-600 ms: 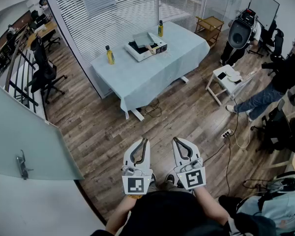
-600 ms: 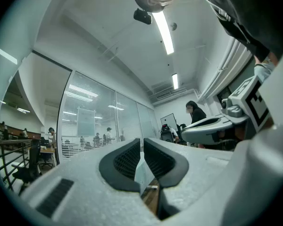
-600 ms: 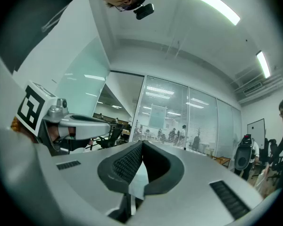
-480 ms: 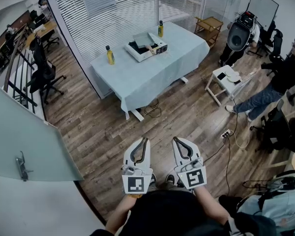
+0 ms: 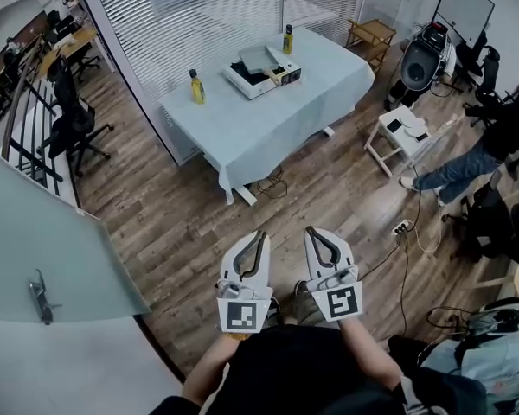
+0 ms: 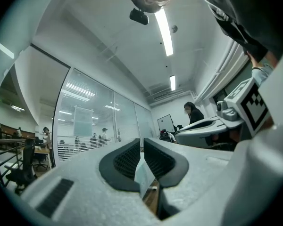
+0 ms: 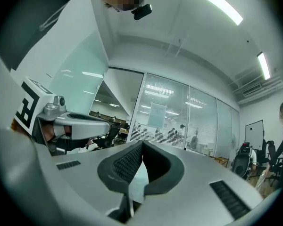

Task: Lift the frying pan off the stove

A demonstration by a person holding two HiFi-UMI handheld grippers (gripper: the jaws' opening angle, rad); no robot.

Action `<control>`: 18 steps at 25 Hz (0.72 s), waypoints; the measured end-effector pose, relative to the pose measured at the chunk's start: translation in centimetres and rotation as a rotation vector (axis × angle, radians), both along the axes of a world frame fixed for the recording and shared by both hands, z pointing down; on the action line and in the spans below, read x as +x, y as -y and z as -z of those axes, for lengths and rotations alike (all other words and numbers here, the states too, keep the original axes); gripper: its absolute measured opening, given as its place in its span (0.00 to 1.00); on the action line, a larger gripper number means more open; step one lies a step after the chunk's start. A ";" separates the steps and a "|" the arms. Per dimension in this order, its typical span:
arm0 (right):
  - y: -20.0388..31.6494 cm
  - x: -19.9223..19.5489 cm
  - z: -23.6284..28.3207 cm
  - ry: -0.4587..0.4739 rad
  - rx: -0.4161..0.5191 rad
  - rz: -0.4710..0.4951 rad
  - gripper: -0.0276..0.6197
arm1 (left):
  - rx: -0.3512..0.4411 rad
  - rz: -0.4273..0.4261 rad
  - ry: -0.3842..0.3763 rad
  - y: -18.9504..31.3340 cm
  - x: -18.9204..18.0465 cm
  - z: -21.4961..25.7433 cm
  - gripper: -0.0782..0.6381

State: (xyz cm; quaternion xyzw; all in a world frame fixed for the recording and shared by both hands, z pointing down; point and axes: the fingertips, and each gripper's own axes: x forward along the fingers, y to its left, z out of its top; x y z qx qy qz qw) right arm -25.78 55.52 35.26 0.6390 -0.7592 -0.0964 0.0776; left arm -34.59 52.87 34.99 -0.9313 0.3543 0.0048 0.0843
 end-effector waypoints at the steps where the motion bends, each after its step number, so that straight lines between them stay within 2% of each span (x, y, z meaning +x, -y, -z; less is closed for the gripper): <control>1: 0.5 0.1 -0.1 0.002 -0.002 -0.002 0.05 | 0.016 -0.003 -0.005 0.5 0.1 0.2 0.16; 4: 2.1 0.9 -0.4 0.008 -0.005 -0.006 0.05 | 0.075 -0.020 -0.008 2.1 1.1 0.9 0.16; 8: 4.8 3.1 -0.9 0.011 0.006 -0.008 0.05 | 0.046 -0.020 0.011 4.5 3.0 0.1 0.16; 11: 6.7 5.0 -0.9 0.016 0.026 0.003 0.05 | 0.069 -0.016 0.030 6.5 5.0 0.1 0.16; 16: 10.7 8.7 -0.9 0.022 0.008 0.019 0.05 | 0.095 -0.011 0.052 10.3 8.8 0.7 0.16; 18: 12.3 10.0 -0.7 0.024 0.015 0.025 0.05 | 0.081 -0.006 0.065 11.5 10.2 0.4 0.16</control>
